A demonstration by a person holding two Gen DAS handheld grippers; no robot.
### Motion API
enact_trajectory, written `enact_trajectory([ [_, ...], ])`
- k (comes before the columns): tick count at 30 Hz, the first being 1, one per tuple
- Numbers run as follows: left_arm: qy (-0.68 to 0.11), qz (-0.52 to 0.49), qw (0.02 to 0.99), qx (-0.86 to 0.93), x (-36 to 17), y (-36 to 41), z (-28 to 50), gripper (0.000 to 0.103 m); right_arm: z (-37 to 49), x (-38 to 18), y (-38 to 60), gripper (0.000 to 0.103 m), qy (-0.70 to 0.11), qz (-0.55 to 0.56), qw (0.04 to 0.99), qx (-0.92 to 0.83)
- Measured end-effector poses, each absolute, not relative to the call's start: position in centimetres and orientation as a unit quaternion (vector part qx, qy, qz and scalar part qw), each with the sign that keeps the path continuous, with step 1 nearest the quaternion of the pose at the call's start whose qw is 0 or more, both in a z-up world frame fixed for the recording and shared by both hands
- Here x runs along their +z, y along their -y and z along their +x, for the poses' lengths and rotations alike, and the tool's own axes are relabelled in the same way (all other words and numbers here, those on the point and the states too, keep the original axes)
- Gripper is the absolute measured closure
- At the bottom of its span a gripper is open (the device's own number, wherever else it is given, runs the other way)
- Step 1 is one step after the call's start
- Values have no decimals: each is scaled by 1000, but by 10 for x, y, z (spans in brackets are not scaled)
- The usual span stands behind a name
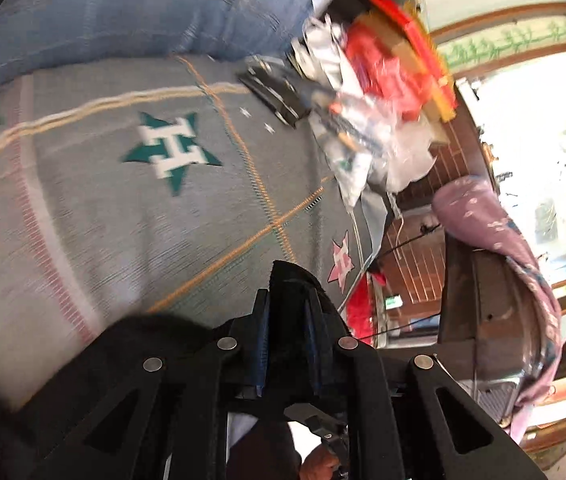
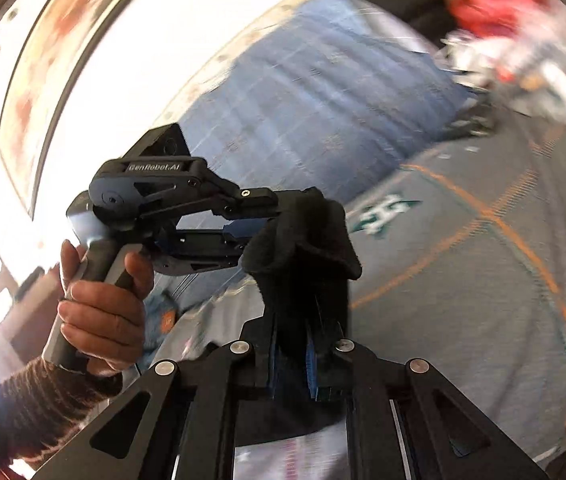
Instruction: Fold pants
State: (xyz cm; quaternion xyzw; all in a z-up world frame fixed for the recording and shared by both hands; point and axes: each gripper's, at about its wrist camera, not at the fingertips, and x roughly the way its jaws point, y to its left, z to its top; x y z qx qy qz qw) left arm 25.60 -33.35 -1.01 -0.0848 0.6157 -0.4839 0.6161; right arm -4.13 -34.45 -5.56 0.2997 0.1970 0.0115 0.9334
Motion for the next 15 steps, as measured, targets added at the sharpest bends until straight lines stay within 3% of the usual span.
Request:
enact_trajectory([
  [4,-602,-110,649,-453,5,251,251,88,-24,-46,287,93,-225,246,941,54],
  [9,-608,-157,682,-376,-15,138,241,88,6,-67,205,88,-294,192,929,115],
  [12,-624,-186,689,-319,-40,86,236,88,26,-91,163,70,-340,155,919,124],
  [13,-629,-194,688,-305,-46,73,236,88,32,-99,151,58,-353,144,916,125],
  [15,-633,-213,688,-284,-53,49,235,88,39,-108,135,54,-371,116,914,117],
])
